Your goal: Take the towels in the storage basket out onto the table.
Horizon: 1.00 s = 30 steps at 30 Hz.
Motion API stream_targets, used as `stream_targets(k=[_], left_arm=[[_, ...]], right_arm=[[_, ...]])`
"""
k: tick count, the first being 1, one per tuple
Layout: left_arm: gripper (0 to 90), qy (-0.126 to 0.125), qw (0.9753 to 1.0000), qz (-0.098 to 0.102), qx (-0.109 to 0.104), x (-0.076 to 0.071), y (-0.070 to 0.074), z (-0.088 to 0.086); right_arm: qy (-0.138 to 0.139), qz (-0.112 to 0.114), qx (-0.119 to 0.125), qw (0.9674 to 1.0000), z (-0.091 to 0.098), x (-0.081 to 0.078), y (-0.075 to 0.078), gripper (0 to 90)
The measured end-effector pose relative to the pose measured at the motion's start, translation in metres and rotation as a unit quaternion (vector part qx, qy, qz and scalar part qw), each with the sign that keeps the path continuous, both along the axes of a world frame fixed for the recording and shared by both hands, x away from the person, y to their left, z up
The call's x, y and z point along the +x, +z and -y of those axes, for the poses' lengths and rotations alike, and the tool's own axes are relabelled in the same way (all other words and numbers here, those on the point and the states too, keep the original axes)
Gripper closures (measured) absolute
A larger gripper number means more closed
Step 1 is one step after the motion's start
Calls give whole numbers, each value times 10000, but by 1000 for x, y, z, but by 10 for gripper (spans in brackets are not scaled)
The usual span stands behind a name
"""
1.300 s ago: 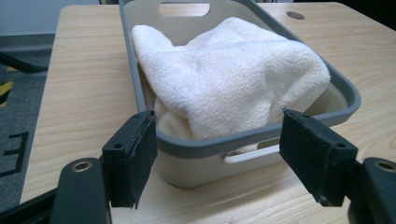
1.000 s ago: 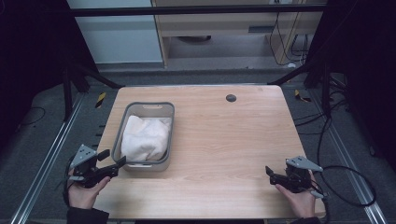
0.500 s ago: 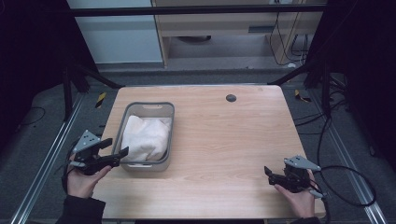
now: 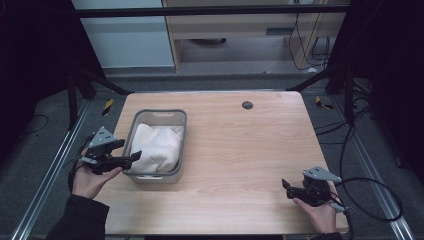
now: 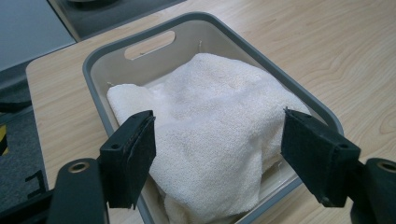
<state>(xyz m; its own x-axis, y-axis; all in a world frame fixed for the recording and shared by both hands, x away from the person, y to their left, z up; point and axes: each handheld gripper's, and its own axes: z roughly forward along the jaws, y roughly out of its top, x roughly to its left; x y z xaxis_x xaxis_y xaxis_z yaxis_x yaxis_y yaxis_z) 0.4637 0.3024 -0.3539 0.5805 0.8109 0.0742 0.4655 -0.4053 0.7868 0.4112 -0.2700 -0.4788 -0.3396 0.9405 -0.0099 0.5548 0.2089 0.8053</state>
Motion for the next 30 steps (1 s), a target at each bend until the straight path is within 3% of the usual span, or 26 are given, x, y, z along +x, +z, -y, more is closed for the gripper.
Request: stream_targets(k=[13, 20, 30], left_arm=[[244, -510, 9980, -186, 312, 19, 3, 6], [240, -840, 9944, -356, 533, 27, 5, 9], [235, -1186, 9892, -443, 736, 35, 10, 14]], right_arm=[[28, -49, -4, 10000, 0, 1, -1, 158], [42, -85, -12, 10000, 0, 1, -2, 156], [72, -119, -40, 9999, 0, 1, -3, 155]])
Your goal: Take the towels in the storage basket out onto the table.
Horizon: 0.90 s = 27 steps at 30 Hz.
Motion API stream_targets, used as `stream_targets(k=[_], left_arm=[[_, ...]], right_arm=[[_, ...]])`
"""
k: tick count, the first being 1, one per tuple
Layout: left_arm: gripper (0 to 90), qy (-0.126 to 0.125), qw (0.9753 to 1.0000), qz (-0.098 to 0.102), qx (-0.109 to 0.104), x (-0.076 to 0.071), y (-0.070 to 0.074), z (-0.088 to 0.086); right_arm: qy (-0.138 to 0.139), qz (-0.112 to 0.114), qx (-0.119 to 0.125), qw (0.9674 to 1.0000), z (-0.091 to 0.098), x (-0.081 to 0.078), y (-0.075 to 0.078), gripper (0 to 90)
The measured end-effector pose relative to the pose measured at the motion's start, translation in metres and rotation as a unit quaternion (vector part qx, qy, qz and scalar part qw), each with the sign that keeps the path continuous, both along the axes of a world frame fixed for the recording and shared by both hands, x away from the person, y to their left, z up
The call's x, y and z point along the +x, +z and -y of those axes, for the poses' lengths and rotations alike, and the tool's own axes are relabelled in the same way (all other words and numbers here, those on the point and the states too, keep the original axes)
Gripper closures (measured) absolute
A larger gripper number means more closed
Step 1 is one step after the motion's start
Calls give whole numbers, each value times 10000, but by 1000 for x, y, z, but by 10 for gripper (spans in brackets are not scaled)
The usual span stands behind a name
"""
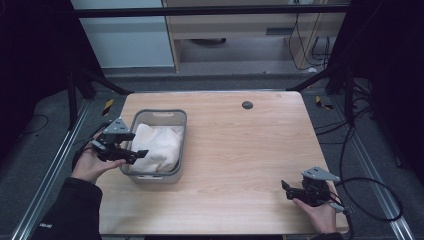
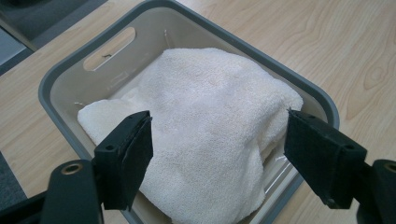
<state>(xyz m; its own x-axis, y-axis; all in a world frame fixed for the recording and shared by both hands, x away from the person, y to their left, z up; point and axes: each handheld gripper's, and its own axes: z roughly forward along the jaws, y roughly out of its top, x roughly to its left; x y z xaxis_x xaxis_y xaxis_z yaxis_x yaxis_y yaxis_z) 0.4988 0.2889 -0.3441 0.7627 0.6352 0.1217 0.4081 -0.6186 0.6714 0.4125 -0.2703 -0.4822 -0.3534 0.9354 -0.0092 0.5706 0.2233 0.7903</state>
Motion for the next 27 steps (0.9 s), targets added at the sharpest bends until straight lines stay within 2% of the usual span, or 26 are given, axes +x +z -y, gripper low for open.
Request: stream_targets(k=[6, 12, 14, 20, 27], left_arm=[[246, -263, 9995, -9, 154, 2, 2, 6], [248, -416, 9988, -131, 210, 6, 3, 9], [251, -515, 9977, -195, 395, 8, 3, 9], [259, -692, 9955, -347, 550, 11, 1, 9], [262, -918, 9923, -404, 722, 14, 0, 18]], right_arm=[[26, -50, 33, 10000, 0, 0, -1, 155], [50, -47, 30, 10000, 2, 0, -1, 155], [36, -86, 40, 9999, 1, 0, -1, 155], [53, -73, -8, 10000, 1, 0, -2, 155], [67, -124, -28, 9999, 1, 1, -2, 153]])
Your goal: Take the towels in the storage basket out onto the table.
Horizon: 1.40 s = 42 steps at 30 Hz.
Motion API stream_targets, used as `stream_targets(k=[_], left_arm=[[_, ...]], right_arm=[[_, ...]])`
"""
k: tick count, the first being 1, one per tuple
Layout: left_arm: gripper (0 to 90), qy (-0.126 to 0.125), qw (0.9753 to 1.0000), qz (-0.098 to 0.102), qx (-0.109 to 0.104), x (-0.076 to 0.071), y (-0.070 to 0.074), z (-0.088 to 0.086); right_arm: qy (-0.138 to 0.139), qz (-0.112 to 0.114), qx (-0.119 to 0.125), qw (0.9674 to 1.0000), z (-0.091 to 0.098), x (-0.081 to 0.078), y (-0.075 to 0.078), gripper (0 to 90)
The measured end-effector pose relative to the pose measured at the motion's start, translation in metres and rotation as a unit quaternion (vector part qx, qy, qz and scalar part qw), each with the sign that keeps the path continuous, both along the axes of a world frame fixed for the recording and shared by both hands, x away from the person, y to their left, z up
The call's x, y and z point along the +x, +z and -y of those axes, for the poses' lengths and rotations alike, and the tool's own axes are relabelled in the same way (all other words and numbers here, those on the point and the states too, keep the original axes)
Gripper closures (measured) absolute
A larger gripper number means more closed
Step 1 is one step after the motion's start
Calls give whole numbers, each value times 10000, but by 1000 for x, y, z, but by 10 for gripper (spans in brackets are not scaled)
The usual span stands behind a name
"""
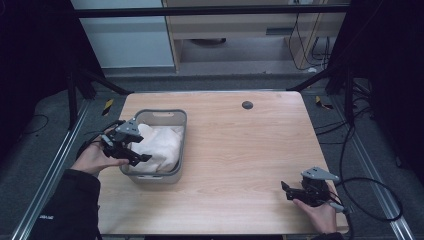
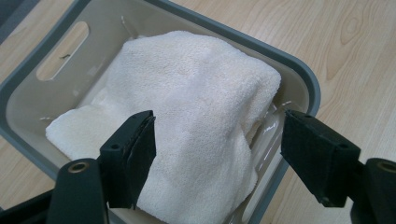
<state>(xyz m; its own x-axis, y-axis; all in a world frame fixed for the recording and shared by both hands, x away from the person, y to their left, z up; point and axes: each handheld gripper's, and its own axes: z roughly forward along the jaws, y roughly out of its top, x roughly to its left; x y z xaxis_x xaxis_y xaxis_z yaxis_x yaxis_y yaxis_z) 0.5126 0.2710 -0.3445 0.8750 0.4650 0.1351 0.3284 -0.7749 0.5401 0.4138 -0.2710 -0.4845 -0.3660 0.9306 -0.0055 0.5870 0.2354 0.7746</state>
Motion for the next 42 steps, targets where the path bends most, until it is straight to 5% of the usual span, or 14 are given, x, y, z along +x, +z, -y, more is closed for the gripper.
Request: stream_targets(k=[42], left_arm=[[375, -434, 9949, -262, 874, 31, -49, 25]], right_arm=[[130, -245, -32, 9996, -4, 2, -4, 137]])
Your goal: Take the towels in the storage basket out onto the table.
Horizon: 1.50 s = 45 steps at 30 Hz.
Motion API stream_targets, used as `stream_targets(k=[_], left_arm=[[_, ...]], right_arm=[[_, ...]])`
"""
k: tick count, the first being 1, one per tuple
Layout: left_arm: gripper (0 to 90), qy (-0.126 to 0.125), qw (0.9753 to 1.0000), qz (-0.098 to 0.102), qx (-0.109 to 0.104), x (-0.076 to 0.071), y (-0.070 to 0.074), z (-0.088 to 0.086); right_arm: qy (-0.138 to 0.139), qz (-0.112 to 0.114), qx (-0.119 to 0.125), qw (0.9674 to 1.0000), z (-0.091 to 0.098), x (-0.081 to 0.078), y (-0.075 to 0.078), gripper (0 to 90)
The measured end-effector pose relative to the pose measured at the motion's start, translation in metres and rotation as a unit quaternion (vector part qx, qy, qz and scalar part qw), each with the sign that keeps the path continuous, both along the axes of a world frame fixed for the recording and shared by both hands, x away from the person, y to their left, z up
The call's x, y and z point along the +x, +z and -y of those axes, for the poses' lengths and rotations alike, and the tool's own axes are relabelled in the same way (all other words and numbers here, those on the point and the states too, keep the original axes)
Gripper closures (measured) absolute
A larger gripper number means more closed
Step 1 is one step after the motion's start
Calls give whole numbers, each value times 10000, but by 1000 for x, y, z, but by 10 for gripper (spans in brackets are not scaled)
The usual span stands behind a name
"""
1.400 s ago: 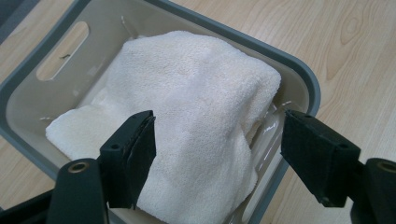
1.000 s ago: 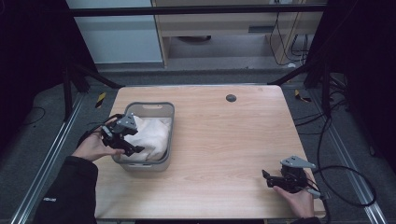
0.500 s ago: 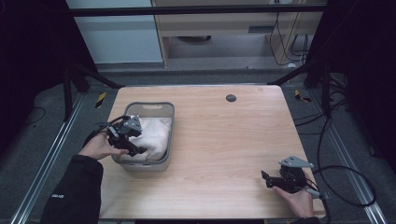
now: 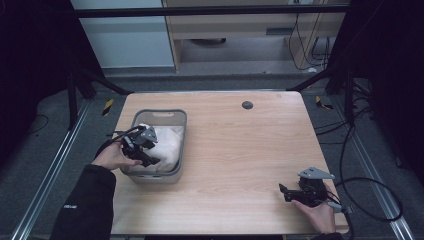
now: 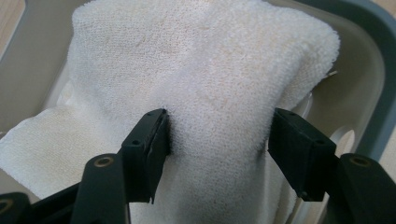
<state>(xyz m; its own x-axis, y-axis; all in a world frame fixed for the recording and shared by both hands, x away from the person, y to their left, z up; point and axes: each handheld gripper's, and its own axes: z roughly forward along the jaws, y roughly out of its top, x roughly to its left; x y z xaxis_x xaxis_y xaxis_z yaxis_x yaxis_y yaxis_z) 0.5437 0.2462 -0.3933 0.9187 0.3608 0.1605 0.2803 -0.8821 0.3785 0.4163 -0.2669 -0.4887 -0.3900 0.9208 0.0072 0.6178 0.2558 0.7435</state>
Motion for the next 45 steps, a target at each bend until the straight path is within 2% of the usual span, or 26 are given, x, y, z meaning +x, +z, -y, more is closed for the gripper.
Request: stream_targets(k=[5, 11, 16, 21, 33, 45], left_arm=[[393, -5, 10000, -16, 72, 2, -4, 3], [455, -7, 9998, -52, 191, 3, -7, 6], [542, 3, 9996, -119, 268, 3, -9, 9], [642, 86, 9997, -156, 177, 1, -10, 7], [703, 177, 9997, 67, 127, -3, 4, 0], [707, 119, 9997, 141, 166, -5, 35, -4]], right_arm=[[13, -19, -14, 10000, 0, 0, 0, 136], [29, -32, -18, 10000, 0, 0, -1, 136], [31, -45, -3, 10000, 0, 0, 0, 137], [32, -52, -6, 10000, 0, 0, 0, 136], [36, -43, -19, 10000, 0, 1, -1, 137], [29, -59, 13, 10000, 0, 1, 0, 136]])
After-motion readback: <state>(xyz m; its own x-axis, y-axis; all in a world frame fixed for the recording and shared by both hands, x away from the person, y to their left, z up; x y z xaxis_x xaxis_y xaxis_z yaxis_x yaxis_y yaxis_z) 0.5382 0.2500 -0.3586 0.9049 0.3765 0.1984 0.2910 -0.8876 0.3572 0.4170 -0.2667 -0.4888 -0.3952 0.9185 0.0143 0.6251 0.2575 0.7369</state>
